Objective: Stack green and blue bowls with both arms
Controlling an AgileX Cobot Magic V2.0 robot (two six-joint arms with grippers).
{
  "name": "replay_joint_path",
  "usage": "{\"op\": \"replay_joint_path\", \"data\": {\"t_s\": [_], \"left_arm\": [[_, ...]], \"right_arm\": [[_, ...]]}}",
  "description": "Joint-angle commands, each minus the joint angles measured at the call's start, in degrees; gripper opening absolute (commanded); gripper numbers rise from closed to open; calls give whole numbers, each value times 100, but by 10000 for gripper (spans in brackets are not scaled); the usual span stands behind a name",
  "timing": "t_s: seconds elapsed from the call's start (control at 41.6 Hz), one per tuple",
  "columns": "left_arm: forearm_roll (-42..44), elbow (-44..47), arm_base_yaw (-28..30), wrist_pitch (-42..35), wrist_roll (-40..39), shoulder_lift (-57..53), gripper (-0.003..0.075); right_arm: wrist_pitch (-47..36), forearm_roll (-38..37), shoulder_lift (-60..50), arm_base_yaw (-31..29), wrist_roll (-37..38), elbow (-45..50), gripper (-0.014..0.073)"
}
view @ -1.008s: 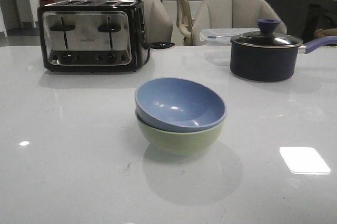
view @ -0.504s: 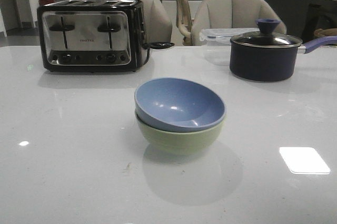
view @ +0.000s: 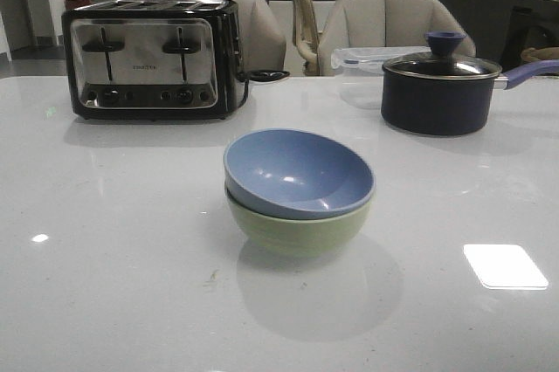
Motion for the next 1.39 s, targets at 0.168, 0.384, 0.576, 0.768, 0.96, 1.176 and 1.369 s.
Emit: {"op": "replay_joint_path", "data": {"t_s": [0.168,0.384,0.576,0.768,0.96,1.176,1.369], "left_arm": [[-41,44,-22,-547,-4,-87,98],[-41,44,-22,-547,-4,-87,98],[-41,44,-22,-547,-4,-87,98],[-41,44,-22,-547,-4,-87,98],[-41,44,-22,-547,-4,-87,98],[-41,44,-22,-547,-4,-87,98],[-41,44,-22,-547,-4,-87,98]], "right_arm": [[-354,-28,20,-17,-3,-149,40],[-354,-28,20,-17,-3,-149,40],[-644,-79,-325,-513,-27,162,40],[-2266,-78,-1324,-1765,-27,1297,40],[-3696,-78,-2277,-2478,-27,2669,40],[-4987,-73,-3225,-2482,-27,3906,39],[-5383,-73,-3355,-2507,-27,4354,39]]}}
